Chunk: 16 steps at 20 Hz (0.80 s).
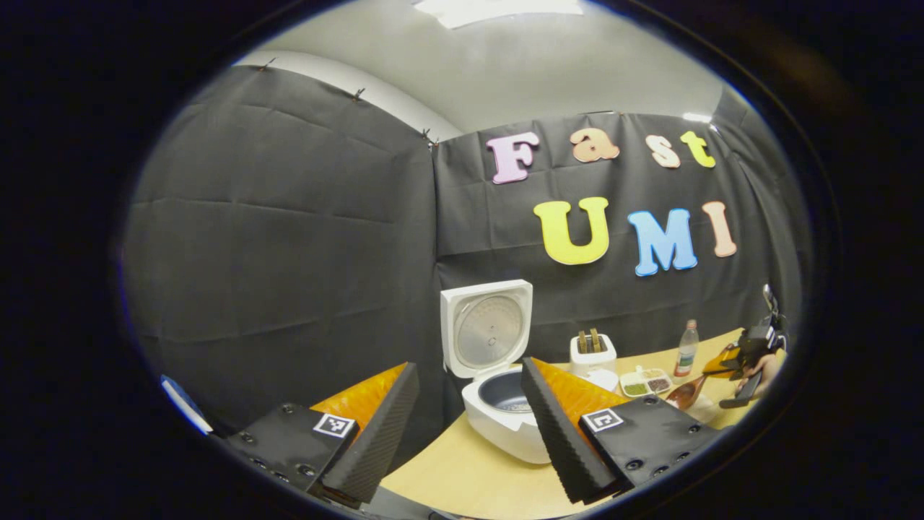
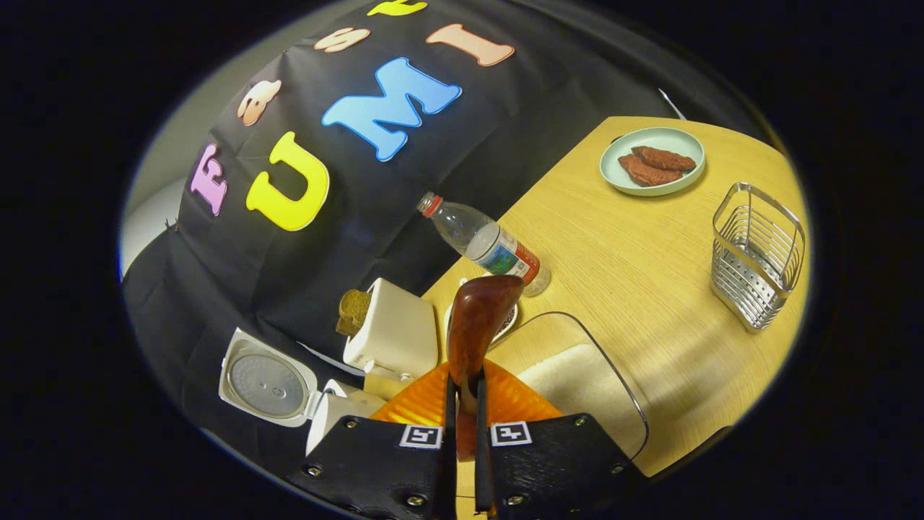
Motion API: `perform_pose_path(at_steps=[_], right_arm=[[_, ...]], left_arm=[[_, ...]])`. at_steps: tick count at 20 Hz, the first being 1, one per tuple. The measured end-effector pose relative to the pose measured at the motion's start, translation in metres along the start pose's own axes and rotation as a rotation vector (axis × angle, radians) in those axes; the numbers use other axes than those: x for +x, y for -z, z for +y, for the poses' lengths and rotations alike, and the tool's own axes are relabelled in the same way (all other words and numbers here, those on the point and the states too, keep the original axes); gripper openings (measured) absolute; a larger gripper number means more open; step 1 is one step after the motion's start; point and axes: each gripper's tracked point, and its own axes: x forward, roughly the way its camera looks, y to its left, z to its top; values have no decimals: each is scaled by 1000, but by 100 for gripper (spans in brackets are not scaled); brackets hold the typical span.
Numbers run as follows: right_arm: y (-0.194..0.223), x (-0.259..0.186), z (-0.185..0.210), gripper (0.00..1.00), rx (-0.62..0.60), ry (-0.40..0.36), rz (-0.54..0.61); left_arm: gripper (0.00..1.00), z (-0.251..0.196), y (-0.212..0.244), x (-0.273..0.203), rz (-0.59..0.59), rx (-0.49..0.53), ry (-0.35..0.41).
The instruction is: Close the left gripper, press the button to open the rice cooker; take a wooden spoon from the chopstick holder with the right hand, scoop a spoonful of rice and pour it into the rice cooker, then put the wooden spoon back into the chopstick holder.
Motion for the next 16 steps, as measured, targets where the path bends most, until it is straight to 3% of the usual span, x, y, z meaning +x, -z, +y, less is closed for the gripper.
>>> perform_pose_path(at_steps=[5, 16], right_arm=[[-2, -7, 43, 10, 96, -99, 37], [-1, -6, 172, 10, 45, -288, 46]], left_arm=[[98, 2, 7, -6, 9, -26, -8], [99, 31, 28, -14, 22, -92, -75]])
